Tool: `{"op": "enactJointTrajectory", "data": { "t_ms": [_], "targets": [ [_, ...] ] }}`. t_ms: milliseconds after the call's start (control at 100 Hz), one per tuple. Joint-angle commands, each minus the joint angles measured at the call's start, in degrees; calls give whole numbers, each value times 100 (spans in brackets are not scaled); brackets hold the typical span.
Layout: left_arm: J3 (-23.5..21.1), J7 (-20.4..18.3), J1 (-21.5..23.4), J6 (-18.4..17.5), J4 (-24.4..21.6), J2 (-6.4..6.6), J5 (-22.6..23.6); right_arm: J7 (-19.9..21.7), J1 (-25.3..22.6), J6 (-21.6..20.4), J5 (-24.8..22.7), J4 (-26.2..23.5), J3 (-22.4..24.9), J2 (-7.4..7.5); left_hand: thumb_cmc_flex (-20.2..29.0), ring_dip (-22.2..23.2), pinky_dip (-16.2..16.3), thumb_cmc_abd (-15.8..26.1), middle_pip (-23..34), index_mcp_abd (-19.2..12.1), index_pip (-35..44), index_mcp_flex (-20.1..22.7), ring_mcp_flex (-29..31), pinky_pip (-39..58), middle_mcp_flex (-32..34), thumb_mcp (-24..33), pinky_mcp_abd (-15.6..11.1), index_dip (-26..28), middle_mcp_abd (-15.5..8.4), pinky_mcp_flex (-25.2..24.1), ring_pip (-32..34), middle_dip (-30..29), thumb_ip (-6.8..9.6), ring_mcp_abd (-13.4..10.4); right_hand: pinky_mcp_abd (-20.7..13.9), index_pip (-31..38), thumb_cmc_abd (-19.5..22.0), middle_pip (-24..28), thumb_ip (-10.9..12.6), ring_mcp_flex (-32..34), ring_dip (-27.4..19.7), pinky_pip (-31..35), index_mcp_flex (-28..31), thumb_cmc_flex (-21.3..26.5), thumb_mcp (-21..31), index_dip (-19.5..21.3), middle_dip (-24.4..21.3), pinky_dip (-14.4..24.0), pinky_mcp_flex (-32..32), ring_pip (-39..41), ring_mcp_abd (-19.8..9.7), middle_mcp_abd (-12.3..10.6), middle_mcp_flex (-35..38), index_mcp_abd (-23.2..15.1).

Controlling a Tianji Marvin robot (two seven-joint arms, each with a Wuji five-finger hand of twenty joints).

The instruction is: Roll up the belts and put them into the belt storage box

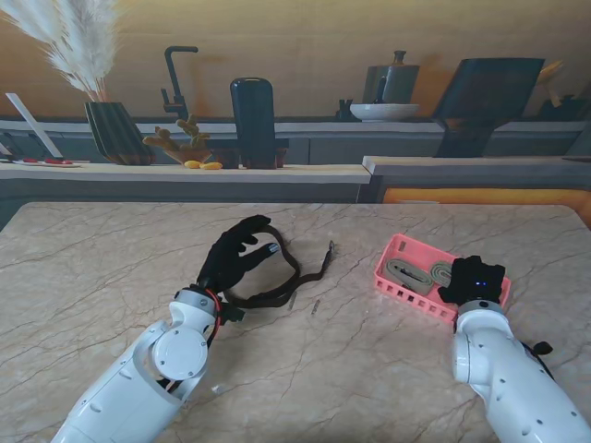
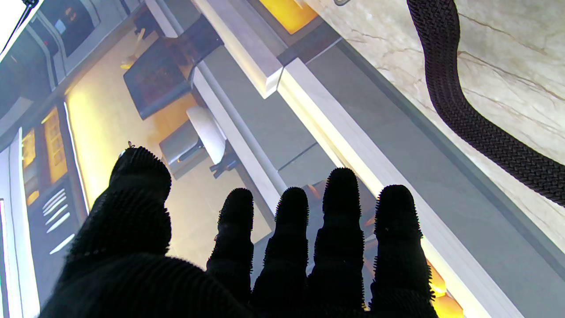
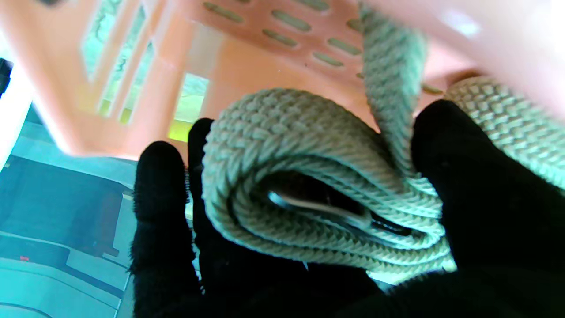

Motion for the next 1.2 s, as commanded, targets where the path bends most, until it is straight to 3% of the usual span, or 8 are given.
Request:
{"op": "enactJointTrajectory", "data": {
  "t_ms": [0, 250, 380, 490, 640, 810, 1080, 1190],
  "targets": [
    [-8, -2, 43, -16, -34, -17, -4, 106, -62, 55, -54, -126, -11, 43, 80, 67, 97, 232, -107, -135, -190, 80, 84, 10, 7, -129, 7, 65, -96, 2, 72, -30, 254, 6, 154, -188, -123, -62, 306, -400, 35, -52, -256, 7, 466, 101, -33, 87, -259, -65, 138, 202, -392, 87],
    [-9, 24, 40, -22, -26, -22, 7, 436, -184, 127, -602, -294, -8, 127, 91, 75, 98, 233, -92, -124, -175, 77, 94, 18, 5, -128, -5, 74, -90, 9, 89, -22, 256, 2, -293, -459, -79, -330, 298, -1276, 67, -265, -874, -162, -225, 375, -101, 482, -1024, -223, 107, 197, -1185, 45],
    [-5, 24, 37, -19, -23, -23, 3, 502, -241, 122, -782, -359, -7, 148, 100, 78, 98, 235, -86, -129, -165, 85, 89, 20, 3, -124, -9, 78, -88, 7, 94, -19, 257, 3, -414, -528, 249, -528, 325, -1555, 43, -474, -1101, -378, -1023, 509, -159, 642, -1329, -394, 107, 191, -1418, -6],
    [-4, 34, 33, -24, -15, -26, 8, 443, -275, 56, -890, -378, 19, 160, 95, 79, 98, 241, -84, -135, -160, 83, 94, 23, 1, -126, -6, 80, -95, 16, 99, -19, 256, 1, -446, -605, 491, -633, 326, -1691, 22, -560, -1249, -781, -1310, 507, -193, 659, -1484, -481, 119, 206, -1559, 11],
    [-1, 45, 29, -26, -10, -29, 7, 191, -314, -43, -866, -413, 86, 145, 99, 81, 97, 240, -77, -130, -151, 82, 91, 27, 2, -125, -11, 84, -93, 18, 104, -17, 257, 0, -552, -642, 827, -572, 424, -1701, 27, -550, -1350, -646, -1253, 554, -183, 704, -1479, -447, 60, 217, -1649, -44],
    [-14, 63, 39, -31, -16, -28, 27, -72, -465, -334, -774, -660, 240, 111, 96, 80, 94, 237, -69, -132, -146, 93, 89, 27, 18, -126, -13, 84, -92, 14, 104, -15, 257, 4, -579, -556, 881, -580, 458, -1708, -15, -604, -1334, -529, -1082, 613, -224, 685, -1502, -476, 26, 192, -1671, -171],
    [-100, 33, 78, -75, -40, 4, 96, -319, -737, -1153, -739, -1254, 492, 88, 52, 35, 82, 188, -39, -139, -141, 213, 99, 1, 265, -158, 33, 77, -65, -2, 27, -7, 247, 7, -565, -420, 915, -666, 441, -1730, -142, -893, -1518, -482, -945, 594, -326, 526, -1587, -654, -77, 110, -1693, -347],
    [-138, 42, 100, -76, -56, 12, 130, -354, -736, -1683, -588, -1412, 516, 84, 56, 19, 80, 185, -25, -137, -145, 319, 135, -5, 399, -157, 34, 72, -47, 1, 3, 7, 244, 11, -663, -143, 897, -695, 453, -1684, -205, -989, -1664, -297, -760, 607, -355, 468, -1540, -769, -251, -31, -1656, -806]
  ]
}}
